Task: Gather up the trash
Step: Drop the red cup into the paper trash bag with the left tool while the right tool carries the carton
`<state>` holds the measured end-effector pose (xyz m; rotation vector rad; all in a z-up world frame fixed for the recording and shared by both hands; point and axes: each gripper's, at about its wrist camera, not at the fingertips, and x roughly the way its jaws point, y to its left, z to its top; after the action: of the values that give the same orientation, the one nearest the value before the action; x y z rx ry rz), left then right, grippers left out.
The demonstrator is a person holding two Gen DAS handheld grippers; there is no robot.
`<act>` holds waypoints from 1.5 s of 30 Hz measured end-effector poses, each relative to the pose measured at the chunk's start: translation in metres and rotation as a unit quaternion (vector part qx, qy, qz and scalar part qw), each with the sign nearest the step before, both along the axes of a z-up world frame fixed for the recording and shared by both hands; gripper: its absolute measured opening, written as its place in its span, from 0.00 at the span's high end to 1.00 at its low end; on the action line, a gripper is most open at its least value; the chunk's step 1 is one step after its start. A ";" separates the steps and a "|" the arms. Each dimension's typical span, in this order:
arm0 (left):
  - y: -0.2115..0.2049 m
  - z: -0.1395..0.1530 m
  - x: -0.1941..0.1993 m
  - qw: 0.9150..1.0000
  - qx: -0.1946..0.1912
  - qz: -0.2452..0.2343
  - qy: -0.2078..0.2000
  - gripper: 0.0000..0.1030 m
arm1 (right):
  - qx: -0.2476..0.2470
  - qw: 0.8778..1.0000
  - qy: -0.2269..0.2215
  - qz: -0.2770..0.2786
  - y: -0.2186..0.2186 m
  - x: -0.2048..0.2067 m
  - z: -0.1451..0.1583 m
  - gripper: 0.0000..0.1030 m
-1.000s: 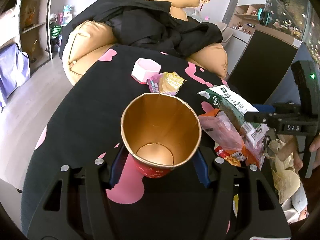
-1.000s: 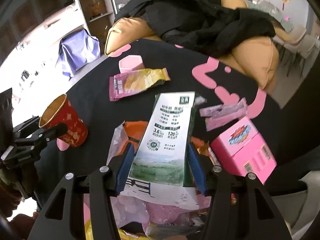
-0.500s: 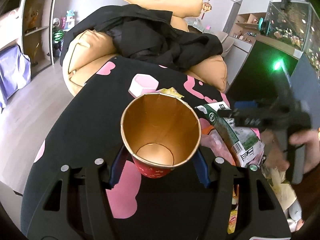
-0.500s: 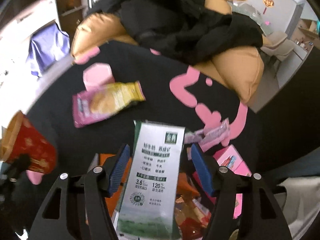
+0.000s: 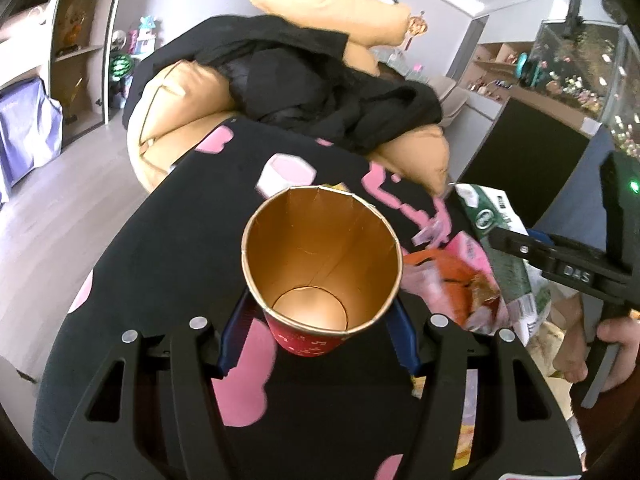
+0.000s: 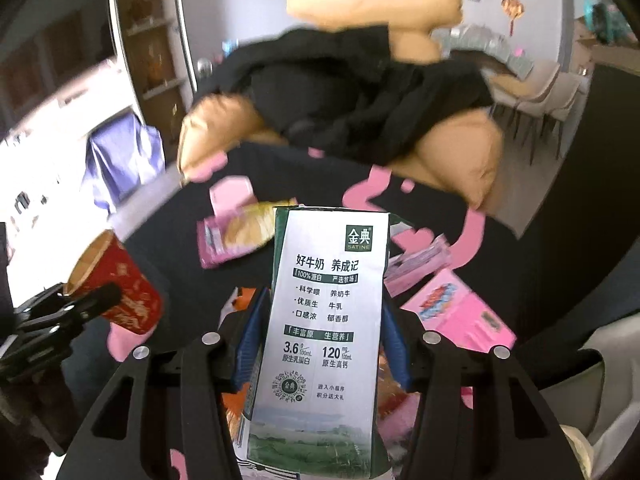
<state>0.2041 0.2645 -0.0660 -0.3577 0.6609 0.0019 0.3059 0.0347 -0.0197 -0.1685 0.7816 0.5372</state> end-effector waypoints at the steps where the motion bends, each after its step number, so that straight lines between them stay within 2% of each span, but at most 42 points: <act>1: -0.003 0.005 -0.002 1.000 -0.001 -0.004 -0.007 0.46 | 0.009 1.000 -0.016 -0.003 -0.009 -0.009 0.008 0.52; 4: -0.016 0.018 -0.007 1.000 0.007 -0.015 -0.023 0.46 | 0.018 0.999 -0.047 -0.008 -0.030 -0.029 0.020 0.52; 8: -0.037 0.032 -0.012 0.999 0.024 -0.028 -0.032 0.46 | 0.023 0.998 -0.063 -0.016 -0.055 -0.046 0.027 0.52; 15: -0.093 0.057 -0.023 0.995 0.060 -0.067 -0.050 0.46 | 0.043 0.992 -0.113 -0.045 -0.115 -0.084 0.044 0.52; 19: -0.134 0.070 -0.027 0.991 0.061 -0.103 -0.066 0.46 | 0.053 0.983 -0.156 -0.078 -0.164 -0.109 0.057 0.52; 22: -0.176 0.075 -0.024 0.985 0.044 -0.147 -0.074 0.46 | 0.046 0.975 -0.187 -0.108 -0.201 -0.127 0.064 0.51; 25: -0.221 0.068 -0.015 0.978 0.027 -0.195 -0.071 0.46 | 0.041 0.967 -0.205 -0.148 -0.244 -0.142 0.068 0.51; 30: -0.306 0.040 0.004 0.961 0.012 -0.273 -0.036 0.46 | 0.034 0.951 -0.219 -0.218 -0.310 -0.155 0.063 0.51; 35: -0.370 0.020 0.023 0.949 0.019 -0.314 -0.024 0.46 | 0.043 0.938 -0.227 -0.260 -0.358 -0.158 0.059 0.51; 39: -0.398 0.015 0.029 0.942 0.013 -0.336 -0.023 0.45 | 0.042 0.930 -0.238 -0.275 -0.375 -0.161 0.055 0.51; 41: -0.408 0.011 0.032 0.937 -0.002 -0.348 -0.015 0.38 | 0.051 0.929 -0.238 -0.280 -0.383 -0.162 0.052 0.51; 42: -0.413 0.006 0.036 0.933 -0.010 -0.358 -0.003 0.24 | 0.057 0.928 -0.237 -0.282 -0.388 -0.163 0.049 0.51; 44: -0.415 -0.002 0.040 0.929 -0.010 -0.369 0.016 0.09 | 0.066 0.927 -0.235 -0.285 -0.389 -0.161 0.043 0.51; 45: -0.415 -0.003 0.041 0.931 -0.002 -0.365 0.019 0.09 | 0.067 0.927 -0.236 -0.284 -0.389 -0.160 0.039 0.51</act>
<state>0.2449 -0.1501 -0.0688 -0.0984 0.8014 -0.7061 0.1454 -0.3541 0.0198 0.0614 0.2915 -0.0122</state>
